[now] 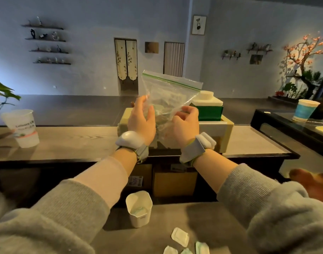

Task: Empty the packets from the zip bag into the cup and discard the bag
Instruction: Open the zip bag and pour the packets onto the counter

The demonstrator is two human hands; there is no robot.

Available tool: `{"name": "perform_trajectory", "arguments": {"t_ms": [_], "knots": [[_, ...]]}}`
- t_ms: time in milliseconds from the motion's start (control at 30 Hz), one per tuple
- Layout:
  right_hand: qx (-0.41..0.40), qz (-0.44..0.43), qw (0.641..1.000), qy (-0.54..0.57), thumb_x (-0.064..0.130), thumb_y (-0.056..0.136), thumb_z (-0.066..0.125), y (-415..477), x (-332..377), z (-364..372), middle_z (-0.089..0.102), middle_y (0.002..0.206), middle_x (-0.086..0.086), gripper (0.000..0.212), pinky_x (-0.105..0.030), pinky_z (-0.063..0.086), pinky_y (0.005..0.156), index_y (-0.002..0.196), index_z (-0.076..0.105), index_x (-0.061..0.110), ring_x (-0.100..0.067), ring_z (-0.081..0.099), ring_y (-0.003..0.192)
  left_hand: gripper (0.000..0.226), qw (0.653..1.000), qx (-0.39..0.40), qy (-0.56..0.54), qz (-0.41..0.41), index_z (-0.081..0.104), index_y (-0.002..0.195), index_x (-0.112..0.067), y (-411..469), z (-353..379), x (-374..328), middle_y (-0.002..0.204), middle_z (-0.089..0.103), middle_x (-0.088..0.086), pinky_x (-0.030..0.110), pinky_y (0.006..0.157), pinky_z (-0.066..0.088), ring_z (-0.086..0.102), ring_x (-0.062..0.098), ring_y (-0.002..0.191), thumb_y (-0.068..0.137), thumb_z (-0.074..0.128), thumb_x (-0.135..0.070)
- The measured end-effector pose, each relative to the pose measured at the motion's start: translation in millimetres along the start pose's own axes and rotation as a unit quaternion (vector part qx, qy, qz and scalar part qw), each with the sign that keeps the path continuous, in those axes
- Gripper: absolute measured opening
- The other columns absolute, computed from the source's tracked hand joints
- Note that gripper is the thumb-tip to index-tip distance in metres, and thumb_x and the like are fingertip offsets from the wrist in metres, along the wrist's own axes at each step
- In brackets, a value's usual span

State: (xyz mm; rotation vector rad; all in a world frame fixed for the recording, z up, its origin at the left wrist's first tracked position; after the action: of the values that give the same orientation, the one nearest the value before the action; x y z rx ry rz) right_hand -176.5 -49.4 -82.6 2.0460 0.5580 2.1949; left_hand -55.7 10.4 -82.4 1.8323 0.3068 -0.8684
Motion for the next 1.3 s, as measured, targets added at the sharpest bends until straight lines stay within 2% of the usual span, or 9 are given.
{"name": "perform_trajectory", "arguments": {"t_ms": [100,267,500,700,767,867,1000,1133,1300], "knots": [[0.028,0.011,1.0,0.005,0.006,0.088,0.05,-24.3,-21.9,-7.7,0.063,0.099,0.005,0.035,-0.029,0.052,0.079,0.119,0.043,0.021,-0.014,0.061,0.091,0.032,1.0,0.006,0.001,-0.021,0.047,0.129,-0.025,-28.6,-8.4,6.6,0.124,0.062,0.0,0.032,0.089,0.05,0.059,0.019,0.114,0.097,0.047,-0.026],[0.053,0.028,0.998,-0.022,0.005,0.086,0.051,-53.3,-64.8,-19.8,0.065,0.096,0.008,0.035,-0.034,0.052,0.084,0.116,0.044,0.022,-0.013,0.063,0.093,0.031,0.998,0.036,0.009,-0.06,0.044,0.127,-0.029,-75.4,-16.3,29.0,0.123,0.061,-0.006,0.028,0.084,0.047,0.059,0.017,0.111,0.096,0.047,-0.026],[0.089,0.12,0.988,-0.029,0.01,0.087,0.056,-83.4,-139.4,-37.7,0.066,0.093,0.006,0.029,-0.034,0.054,0.081,0.111,0.046,0.023,-0.014,0.064,0.092,0.033,0.985,0.084,0.002,-0.151,0.043,0.122,-0.041,-147.4,-17.4,72.1,0.112,0.064,-0.018,0.007,0.074,0.037,0.057,-0.005,0.093,0.095,0.05,-0.024],[0.134,0.235,0.961,-0.061,0.022,0.082,0.063,-115.2,-203.4,-61.0,0.066,0.085,0.0,0.053,-0.044,0.056,0.083,0.128,0.038,0.014,-0.022,0.066,0.087,0.03,0.966,0.139,0.01,-0.22,0.044,0.113,-0.042,-208.2,-17.0,105.3,0.103,0.065,-0.015,0.029,0.081,0.047,0.061,0.01,0.094,0.095,0.048,-0.018],[0.152,0.292,0.943,-0.056,0.037,0.077,0.066,-122.9,-218.1,-70.7,0.066,0.088,-0.003,0.06,-0.039,0.053,0.071,0.125,0.037,0.017,-0.023,0.066,0.083,0.03,0.957,0.157,0.021,-0.244,0.047,0.112,-0.037,-225.4,-18.1,117.5,0.1,0.066,-0.011,0.031,0.08,0.046,0.06,0.013,0.091,0.094,0.048,-0.014],[0.155,0.333,0.928,-0.057,0.055,0.073,0.065,-127.9,-232.4,-86.2,0.059,0.095,-0.003,0.061,-0.033,0.048,0.062,0.118,0.04,0.022,-0.018,0.06,0.08,0.039,0.935,0.216,0.048,-0.277,0.05,0.103,-0.042,-246.9,-19.0,132.8,0.092,0.065,-0.007,0.029,0.073,0.042,0.059,0.015,0.084,0.091,0.045,-0.006],[0.151,0.311,0.933,-0.104,0.048,0.078,0.069,-132.0,-247.6,-101.5,0.058,0.097,0.009,0.049,-0.027,0.049,0.064,0.117,0.052,0.023,-0.008,0.058,0.084,0.046,0.894,0.322,0.083,-0.301,0.054,0.09,-0.043,-264.9,-18.7,148.6,0.096,0.064,0.012,0.038,0.081,0.047,0.059,0.032,0.087,0.087,0.043,0.001],[0.242,0.334,0.894,-0.175,0.045,0.081,0.068,-144.5,-262.4,-105.4,0.07,0.09,0.001,0.036,-0.025,0.048,0.059,0.104,0.068,0.017,-0.013,0.063,0.069,0.046,0.857,0.403,0.105,-0.304,0.056,0.085,-0.038,-277.4,-16.4,156.6,0.098,0.062,0.018,0.048,0.087,0.048,0.059,0.043,0.09,0.086,0.042,0.006],[0.317,0.334,0.859,-0.224,0.038,0.086,0.065,-162.0,-278.4,-105.9,0.068,0.079,-0.002,0.023,-0.022,0.046,0.056,0.095,0.07,0.018,-0.014,0.058,0.061,0.04,0.81,0.481,0.124,-0.312,0.057,0.086,-0.031,-288.0,-8.1,165.4,0.078,0.062,0.004,0.026,0.063,0.041,0.053,0.022,0.072,0.085,0.042,0.005]]}}
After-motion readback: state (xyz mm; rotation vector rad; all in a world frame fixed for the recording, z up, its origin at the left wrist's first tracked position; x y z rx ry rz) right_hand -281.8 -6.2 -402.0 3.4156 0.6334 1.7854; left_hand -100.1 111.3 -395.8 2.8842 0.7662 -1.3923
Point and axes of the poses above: each hand's wrist, its own y-axis towards the middle knuckle, its own z-axis out of the palm, x = y × z, the point moved 3 cm from there along y, towards the middle knuckle
